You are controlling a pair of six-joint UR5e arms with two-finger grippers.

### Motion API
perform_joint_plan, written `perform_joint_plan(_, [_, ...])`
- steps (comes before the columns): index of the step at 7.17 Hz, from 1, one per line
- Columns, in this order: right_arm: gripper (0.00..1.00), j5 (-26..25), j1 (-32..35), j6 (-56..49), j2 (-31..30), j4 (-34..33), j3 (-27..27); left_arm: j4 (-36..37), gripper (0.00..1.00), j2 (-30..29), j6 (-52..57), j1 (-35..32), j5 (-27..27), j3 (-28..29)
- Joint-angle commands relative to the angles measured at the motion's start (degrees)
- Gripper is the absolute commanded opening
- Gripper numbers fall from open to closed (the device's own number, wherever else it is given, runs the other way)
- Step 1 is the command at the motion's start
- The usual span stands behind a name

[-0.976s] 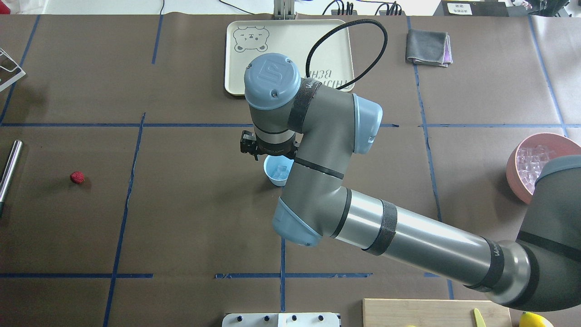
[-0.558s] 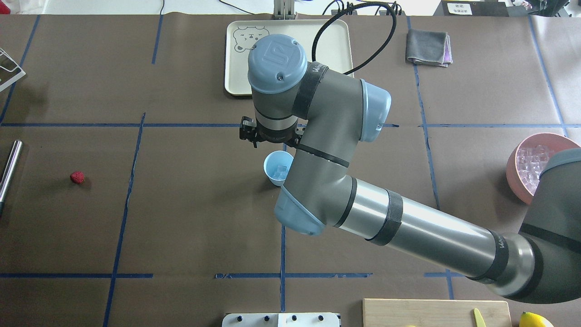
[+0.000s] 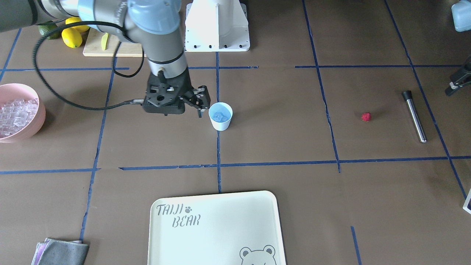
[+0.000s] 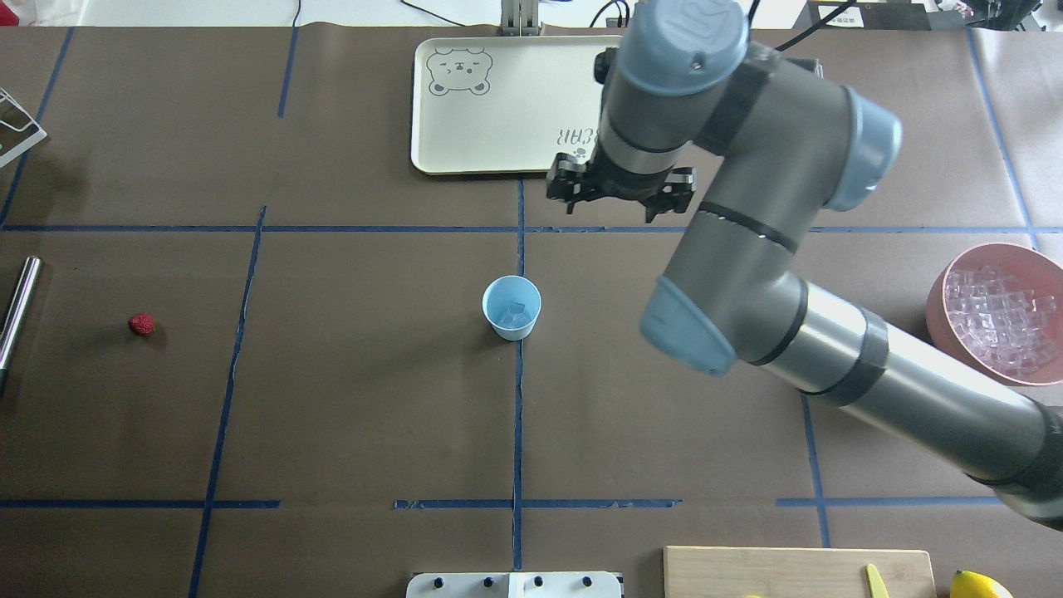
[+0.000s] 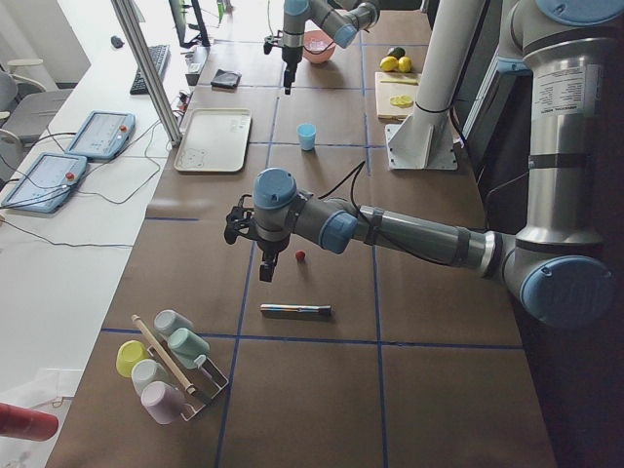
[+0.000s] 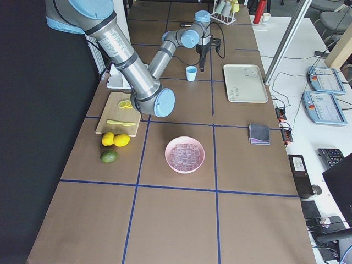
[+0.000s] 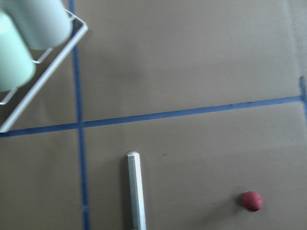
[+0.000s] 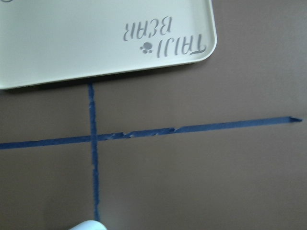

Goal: Mash ice and strawberries in cup
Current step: 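Raise the empty right gripper and withdraw it past the pink bowl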

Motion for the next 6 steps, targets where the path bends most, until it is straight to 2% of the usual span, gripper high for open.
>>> perform_joint_plan(1, [0.99, 6.7, 9.7, -15.5, -9.8, 0.4, 4.9, -13.9, 1.00, 1.8, -19.2, 10.8, 7.0, -0.2])
perform_joint_plan(2, [0.99, 8.7, 13.9, -22.3, -15.8, 0.9, 7.8, -17.4, 1.00, 1.8, -26.2, 16.4, 12.7, -0.1])
perform_joint_plan(3, [0.99, 11.6, 18.3, -28.7, -19.4, 1.0, 8.2, -18.5, 1.00, 1.8, -30.3, 21.9, 18.5, 0.2])
perform_joint_plan(5, [0.99, 15.2, 26.0, -40.3, -25.9, 0.9, 8.1, -21.9, 1.00, 1.8, -34.9, 27.5, 24.0, 3.0])
perform_joint_plan(6, [0.99, 15.2, 27.9, -43.4, -27.7, 1.0, 8.1, -22.8, 1.00, 1.7, -35.6, 29.7, 26.2, 4.1])
